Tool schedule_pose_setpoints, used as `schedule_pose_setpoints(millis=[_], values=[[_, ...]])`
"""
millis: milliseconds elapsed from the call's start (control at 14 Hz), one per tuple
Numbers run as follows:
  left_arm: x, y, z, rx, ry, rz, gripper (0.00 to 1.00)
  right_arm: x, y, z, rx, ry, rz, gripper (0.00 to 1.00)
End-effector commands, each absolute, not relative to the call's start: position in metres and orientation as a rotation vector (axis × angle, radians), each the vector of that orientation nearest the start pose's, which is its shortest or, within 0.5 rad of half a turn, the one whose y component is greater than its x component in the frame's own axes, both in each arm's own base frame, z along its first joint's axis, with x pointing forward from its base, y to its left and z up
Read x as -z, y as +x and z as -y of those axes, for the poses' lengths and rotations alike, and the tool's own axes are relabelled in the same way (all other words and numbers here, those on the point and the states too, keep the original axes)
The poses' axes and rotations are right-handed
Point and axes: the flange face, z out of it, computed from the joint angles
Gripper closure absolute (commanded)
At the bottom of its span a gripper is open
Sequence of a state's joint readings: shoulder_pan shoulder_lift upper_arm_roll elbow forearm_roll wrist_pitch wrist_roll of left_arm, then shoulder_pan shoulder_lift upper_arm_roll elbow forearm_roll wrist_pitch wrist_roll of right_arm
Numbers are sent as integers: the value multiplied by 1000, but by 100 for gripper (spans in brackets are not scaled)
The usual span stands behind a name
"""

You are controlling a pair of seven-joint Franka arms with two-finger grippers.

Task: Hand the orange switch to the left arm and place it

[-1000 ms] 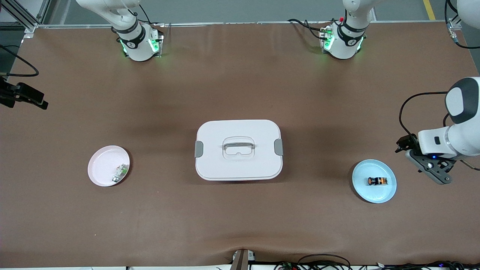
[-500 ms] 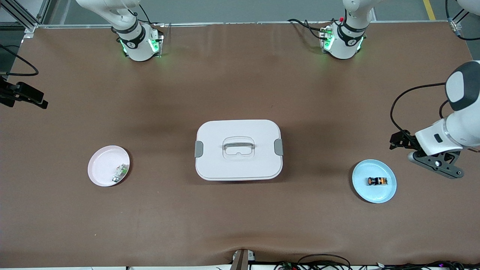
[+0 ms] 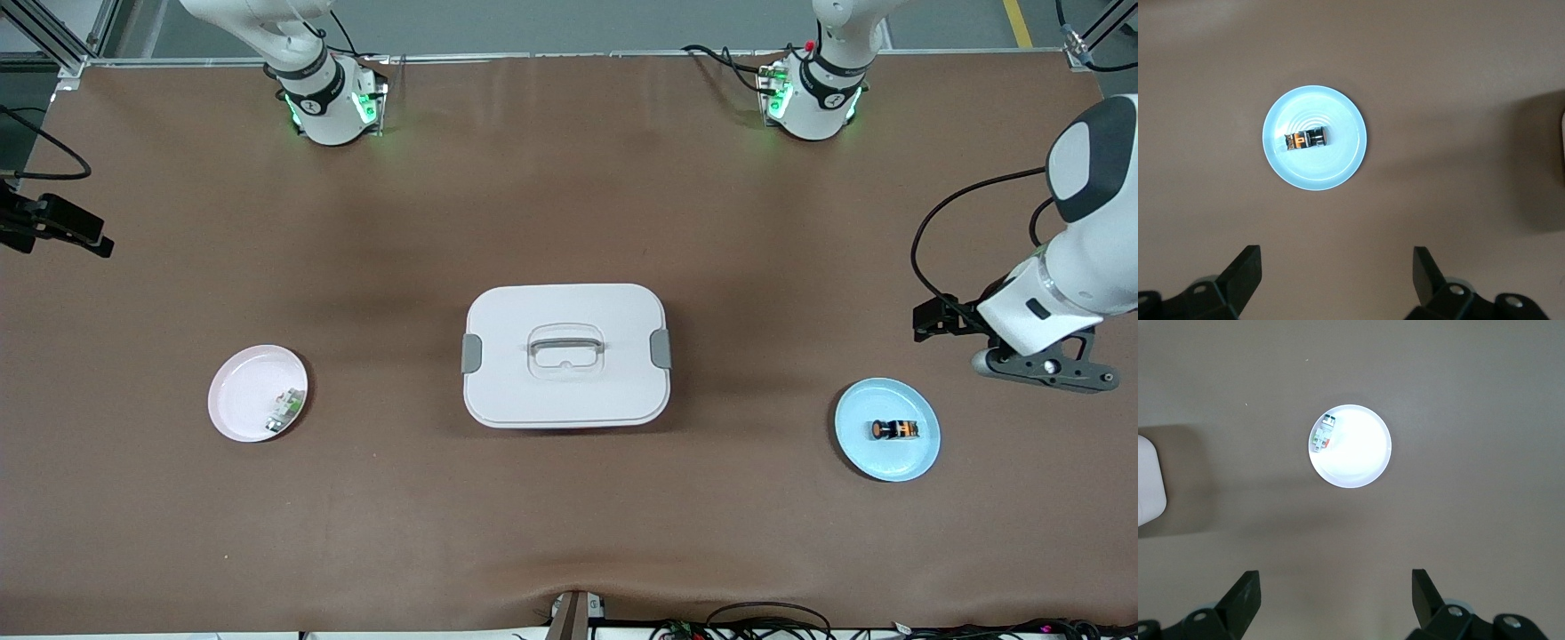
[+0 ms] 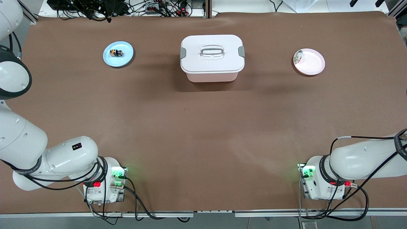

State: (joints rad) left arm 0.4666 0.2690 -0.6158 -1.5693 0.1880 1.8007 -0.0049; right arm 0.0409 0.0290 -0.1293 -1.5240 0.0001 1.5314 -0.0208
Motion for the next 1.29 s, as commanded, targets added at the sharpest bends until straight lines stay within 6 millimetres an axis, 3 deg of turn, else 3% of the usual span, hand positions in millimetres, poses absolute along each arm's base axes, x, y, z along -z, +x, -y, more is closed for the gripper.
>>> schedule_pose_setpoints(millis=[0,214,357,643,929,1214], values=[[-525,623,47,33,-3111,-104,0,-633,558,51,-38,-3134,-129,0],[-535,615,67,34,-3064,-120,0,-632,559,50,-40,-3134,-127,0],[-547,617,63,71,-3051,-136,0,-633,559,50,-35,-3134,-129,0],[-551,621,43,81,-3053,-132,0,-632,559,50,-40,-3134,-129,0],[-555,615,44,36,-3045,-141,0,-633,559,50,-35,-3134,-129,0],[-573,600,48,14,-3030,-99,0,-632,559,50,-38,-3134,-129,0]])
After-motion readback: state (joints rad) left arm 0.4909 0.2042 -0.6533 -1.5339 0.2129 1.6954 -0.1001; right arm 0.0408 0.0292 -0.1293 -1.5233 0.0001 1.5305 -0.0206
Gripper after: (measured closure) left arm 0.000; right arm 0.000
